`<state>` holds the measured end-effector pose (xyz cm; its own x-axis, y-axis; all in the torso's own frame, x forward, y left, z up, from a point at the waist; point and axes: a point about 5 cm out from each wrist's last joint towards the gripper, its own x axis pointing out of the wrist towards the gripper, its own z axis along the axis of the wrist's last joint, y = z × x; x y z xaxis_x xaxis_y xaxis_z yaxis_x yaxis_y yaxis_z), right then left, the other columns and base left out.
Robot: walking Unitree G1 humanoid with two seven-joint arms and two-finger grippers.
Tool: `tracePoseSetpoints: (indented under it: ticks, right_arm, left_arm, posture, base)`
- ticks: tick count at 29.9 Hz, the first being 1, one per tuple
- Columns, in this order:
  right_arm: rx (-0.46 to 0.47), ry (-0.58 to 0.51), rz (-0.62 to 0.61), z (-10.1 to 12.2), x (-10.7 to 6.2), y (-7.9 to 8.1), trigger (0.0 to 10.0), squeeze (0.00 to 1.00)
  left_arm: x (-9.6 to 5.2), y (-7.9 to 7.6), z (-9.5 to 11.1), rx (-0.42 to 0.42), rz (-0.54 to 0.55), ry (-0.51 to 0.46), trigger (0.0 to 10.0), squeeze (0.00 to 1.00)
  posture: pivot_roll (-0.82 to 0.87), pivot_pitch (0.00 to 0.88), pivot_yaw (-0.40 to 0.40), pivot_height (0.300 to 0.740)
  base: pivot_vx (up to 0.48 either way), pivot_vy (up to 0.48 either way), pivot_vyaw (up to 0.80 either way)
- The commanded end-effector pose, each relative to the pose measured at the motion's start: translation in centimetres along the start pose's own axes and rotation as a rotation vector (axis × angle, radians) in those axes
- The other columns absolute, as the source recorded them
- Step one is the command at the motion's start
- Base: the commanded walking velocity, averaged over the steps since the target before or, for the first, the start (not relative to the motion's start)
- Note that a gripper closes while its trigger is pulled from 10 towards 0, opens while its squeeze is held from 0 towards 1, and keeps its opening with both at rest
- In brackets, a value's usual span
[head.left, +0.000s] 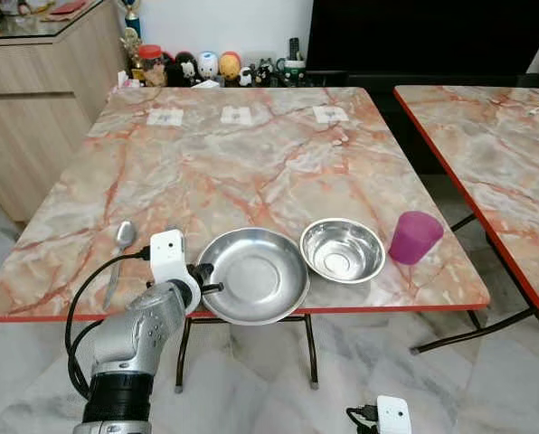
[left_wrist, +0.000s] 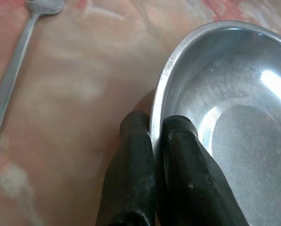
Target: Setting the table
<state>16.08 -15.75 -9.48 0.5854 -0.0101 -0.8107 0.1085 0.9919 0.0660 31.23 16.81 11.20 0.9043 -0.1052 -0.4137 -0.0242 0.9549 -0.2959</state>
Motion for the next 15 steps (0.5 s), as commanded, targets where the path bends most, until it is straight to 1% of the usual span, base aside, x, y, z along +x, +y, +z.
tracePoseSetpoints:
  ticks: [1,3,4,5,6,9,10,15]
  right_arm:
    - [-0.005,0.009,0.000,0.0,0.0,-0.1,10.0,0.00]
    - [-0.006,0.009,0.001,0.0,0.0,-0.1,10.0,0.00]
    - [-0.006,0.009,0.001,0.0,0.0,-0.1,10.0,0.00]
    - [-0.008,0.009,0.002,0.0,0.0,-0.1,10.0,0.00]
    - [-0.009,0.009,0.002,0.0,0.0,-0.1,10.0,0.00]
    - [-0.010,0.009,0.003,0.0,0.0,-0.2,10.0,0.00]
    - [-0.011,0.008,0.003,0.0,0.0,-0.2,10.0,0.00]
    - [-0.016,0.008,0.003,0.1,0.0,-0.3,10.0,0.00]
  left_arm:
    - [-0.3,0.8,-0.2,-0.037,0.016,-0.026,0.0,0.00]
    - [-0.5,0.6,0.3,-0.083,-0.027,-0.083,0.0,0.00]
    - [-0.5,0.6,0.3,-0.083,-0.027,-0.083,0.0,0.00]
    - [-0.8,0.9,0.6,-0.132,-0.049,-0.141,0.0,0.00]
    - [-0.9,1.0,0.7,-0.148,-0.055,-0.162,0.0,0.00]
    - [-1.1,1.4,0.6,-0.190,-0.062,-0.182,0.0,0.00]
    - [-1.3,1.5,0.7,-0.216,-0.072,-0.199,0.0,0.00]
    - [-1.7,2.1,0.9,-0.293,-0.089,-0.276,0.0,0.00]
  posture:
    - [0.15,0.015,-0.042,0.740]
    - [0.15,0.015,-0.042,0.740]
    - [0.15,0.015,-0.042,0.740]
    - [0.15,0.014,-0.045,0.740]
    - [0.15,0.014,-0.045,0.740]
    - [0.15,0.014,-0.049,0.740]
    - [0.15,0.014,-0.049,0.740]
    - [0.15,0.013,-0.054,0.740]
  base:
    - [0.000,0.000,0.00]
    - [0.000,0.000,0.00]
    - [0.000,0.000,0.00]
    - [0.000,0.000,0.00]
    - [0.000,0.000,0.00]
    - [0.000,0.000,0.00]
    - [0.000,0.000,0.00]
    - [0.000,0.000,0.00]
